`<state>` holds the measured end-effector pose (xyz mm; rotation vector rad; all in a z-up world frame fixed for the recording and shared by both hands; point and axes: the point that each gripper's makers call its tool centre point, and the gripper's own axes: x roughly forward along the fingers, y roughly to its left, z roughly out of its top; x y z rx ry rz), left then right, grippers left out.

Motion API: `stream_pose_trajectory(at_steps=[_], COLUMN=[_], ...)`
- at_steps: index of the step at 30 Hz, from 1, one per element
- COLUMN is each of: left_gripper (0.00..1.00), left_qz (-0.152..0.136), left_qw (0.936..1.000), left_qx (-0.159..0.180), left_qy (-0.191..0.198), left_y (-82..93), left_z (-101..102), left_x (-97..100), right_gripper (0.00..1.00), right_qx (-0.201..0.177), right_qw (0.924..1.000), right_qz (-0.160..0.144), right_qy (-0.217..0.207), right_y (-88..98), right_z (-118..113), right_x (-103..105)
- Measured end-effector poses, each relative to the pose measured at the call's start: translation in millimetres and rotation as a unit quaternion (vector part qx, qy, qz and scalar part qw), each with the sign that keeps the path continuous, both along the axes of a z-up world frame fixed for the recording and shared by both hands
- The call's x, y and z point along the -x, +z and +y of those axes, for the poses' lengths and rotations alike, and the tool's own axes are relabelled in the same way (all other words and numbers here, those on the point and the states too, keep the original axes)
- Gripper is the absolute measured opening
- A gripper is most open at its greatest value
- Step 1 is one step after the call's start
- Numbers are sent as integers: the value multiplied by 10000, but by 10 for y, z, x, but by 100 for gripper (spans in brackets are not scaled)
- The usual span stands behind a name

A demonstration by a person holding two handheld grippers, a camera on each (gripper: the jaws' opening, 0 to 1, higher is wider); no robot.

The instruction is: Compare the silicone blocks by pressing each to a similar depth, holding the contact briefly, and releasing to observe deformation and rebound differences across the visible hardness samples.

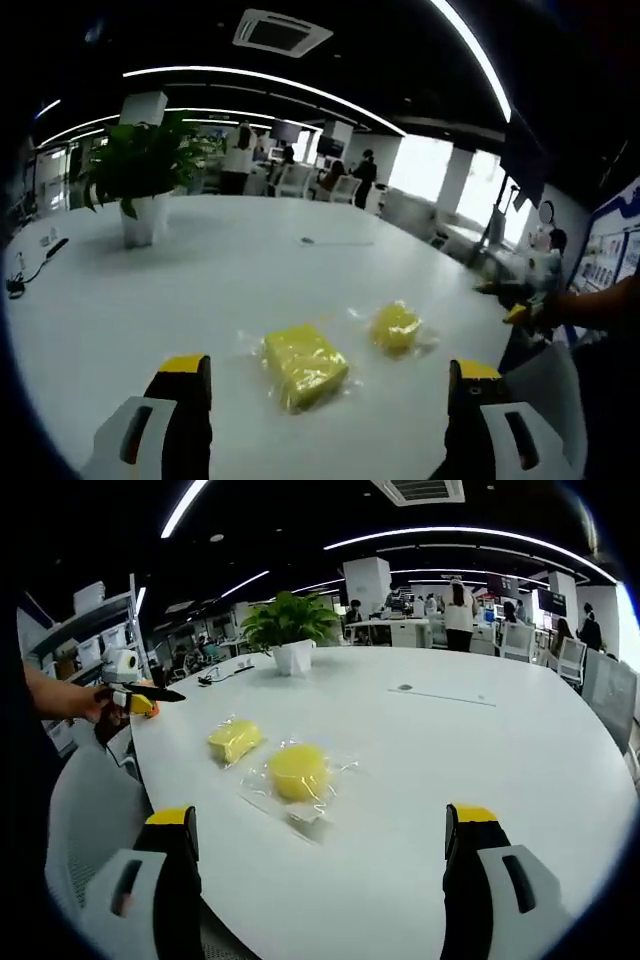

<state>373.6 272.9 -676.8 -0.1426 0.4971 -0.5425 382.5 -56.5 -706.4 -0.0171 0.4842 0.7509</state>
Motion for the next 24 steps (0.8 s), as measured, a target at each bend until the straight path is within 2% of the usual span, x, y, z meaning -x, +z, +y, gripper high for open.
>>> stream_pose_trajectory(at_steps=[13,17,24], left_gripper=[100,98,98], left_qz=[322,276,460], left_qw=[9989,9990,9967], left_qx=[289,255,664], left_qy=[-178,-233,-97], left_y=[-45,-28,-5], left_z=[-400,-494,-607], left_x=[-194,-275,-469], right_gripper=[96,96,96], right_qx=[-56,-93,-80], right_qw=[10000,9999,9999], right_qz=[6,12,13], right_qy=[5,-61,-99], right_y=[7,7,-11], right_z=[12,-9,-21], right_x=[7,-9,-4])
